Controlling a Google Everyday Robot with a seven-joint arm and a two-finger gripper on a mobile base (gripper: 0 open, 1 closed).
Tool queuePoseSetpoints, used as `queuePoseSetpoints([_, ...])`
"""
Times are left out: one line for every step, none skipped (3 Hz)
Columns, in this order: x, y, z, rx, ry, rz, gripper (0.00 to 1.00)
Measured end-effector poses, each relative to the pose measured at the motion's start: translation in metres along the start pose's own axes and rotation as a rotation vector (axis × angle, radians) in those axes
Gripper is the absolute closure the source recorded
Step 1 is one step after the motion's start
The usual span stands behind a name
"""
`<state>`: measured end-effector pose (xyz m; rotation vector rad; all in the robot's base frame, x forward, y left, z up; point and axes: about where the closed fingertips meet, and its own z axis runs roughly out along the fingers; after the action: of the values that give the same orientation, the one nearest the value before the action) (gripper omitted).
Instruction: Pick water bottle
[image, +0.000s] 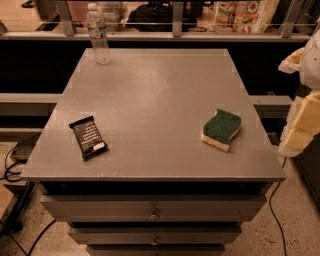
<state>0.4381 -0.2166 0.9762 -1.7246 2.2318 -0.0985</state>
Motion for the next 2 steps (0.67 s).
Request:
queuePoseSetpoints([0.0000, 0.0000, 0.0000, 0.000, 0.000, 0.000, 0.00])
queuePoseSetpoints([-0.0022, 0.0007, 0.0052, -0.045, -0.059, 0.018, 0.00])
